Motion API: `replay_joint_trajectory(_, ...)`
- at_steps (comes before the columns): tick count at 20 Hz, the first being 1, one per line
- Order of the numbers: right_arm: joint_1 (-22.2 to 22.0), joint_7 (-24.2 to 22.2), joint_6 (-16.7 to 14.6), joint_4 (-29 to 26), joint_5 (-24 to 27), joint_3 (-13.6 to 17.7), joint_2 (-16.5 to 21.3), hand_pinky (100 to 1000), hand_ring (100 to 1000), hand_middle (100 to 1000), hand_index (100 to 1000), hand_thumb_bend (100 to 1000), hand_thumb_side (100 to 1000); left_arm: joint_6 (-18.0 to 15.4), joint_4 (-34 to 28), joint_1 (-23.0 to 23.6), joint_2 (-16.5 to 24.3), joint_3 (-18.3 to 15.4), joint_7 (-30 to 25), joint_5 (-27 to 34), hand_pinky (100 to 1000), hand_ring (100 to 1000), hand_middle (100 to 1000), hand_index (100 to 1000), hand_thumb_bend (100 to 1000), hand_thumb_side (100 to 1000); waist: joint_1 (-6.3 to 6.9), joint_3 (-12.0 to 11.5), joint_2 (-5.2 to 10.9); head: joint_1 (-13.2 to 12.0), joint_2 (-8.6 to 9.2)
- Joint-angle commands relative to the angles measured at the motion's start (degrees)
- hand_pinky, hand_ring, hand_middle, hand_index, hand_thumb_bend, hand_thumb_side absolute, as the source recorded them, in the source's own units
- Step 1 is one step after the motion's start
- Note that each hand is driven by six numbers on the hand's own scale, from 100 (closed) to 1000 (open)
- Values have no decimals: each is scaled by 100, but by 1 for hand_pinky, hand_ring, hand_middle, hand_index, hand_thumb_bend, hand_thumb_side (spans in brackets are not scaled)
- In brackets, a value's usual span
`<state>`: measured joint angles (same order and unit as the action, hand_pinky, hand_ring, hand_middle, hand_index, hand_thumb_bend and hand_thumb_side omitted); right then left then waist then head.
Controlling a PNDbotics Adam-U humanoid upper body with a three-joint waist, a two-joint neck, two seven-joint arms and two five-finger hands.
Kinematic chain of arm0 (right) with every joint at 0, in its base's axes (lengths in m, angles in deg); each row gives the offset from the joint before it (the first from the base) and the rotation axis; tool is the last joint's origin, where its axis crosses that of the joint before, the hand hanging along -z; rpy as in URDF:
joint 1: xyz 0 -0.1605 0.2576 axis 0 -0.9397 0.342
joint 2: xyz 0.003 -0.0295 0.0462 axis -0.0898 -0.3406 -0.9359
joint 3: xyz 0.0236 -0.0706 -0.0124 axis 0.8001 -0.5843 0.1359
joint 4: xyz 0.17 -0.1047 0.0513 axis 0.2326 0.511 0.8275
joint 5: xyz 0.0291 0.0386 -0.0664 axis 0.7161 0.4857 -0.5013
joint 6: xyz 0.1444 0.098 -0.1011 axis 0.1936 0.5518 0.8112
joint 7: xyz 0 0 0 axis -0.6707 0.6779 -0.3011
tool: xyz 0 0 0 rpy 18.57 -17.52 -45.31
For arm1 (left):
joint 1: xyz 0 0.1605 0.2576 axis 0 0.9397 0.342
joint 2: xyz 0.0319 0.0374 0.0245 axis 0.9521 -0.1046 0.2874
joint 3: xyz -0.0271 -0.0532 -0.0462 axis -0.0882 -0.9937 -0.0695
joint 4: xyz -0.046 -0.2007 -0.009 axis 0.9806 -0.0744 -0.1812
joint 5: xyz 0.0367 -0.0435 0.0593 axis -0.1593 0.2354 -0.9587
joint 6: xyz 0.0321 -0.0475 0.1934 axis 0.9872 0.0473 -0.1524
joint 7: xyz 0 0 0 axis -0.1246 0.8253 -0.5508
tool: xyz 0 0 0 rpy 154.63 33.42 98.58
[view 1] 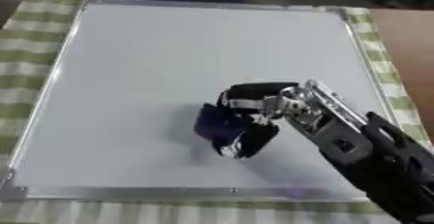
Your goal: Wipe the whiteboard clean with a brush.
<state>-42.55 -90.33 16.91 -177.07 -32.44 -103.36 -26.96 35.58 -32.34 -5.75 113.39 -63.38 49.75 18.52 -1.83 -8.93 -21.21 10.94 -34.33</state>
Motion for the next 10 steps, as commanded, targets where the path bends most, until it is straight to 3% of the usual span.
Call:
replay_joint_trajectory(1, 43, -102, 31, -92, -38, 67, 155, 537, 694, 658, 100, 113, 480, 4, -107, -49, 75, -17, -8, -7, 673, 854, 800, 845, 246, 1000, 25, -11, 102, -6, 53)
replay_joint_trajectory(5, 37, -124, -33, -76, -74, 62, 180, 624, 774, 729, 100, 229, 561, 2, -107, -57, 75, -16, -10, -5, 674, 854, 800, 845, 247, 1000, 23, -13, 102, -6, 54)
replay_joint_trajectory(7, 35, -132, -83, -64, -107, 58, 190, 671, 803, 753, 100, 266, 570, -1, -107, -60, 76, -16, -11, -4, 674, 854, 800, 845, 247, 1000, 23, -15, 103, -4, 57)
replay_joint_trajectory(10, 41, -135, -161, -54, -138, 58, 198, 672, 806, 756, 100, 284, 558, -4, -107, -61, 75, -17, -11, -1, 674, 854, 800, 845, 246, 1000, 24, -21, 106, 2, 60)
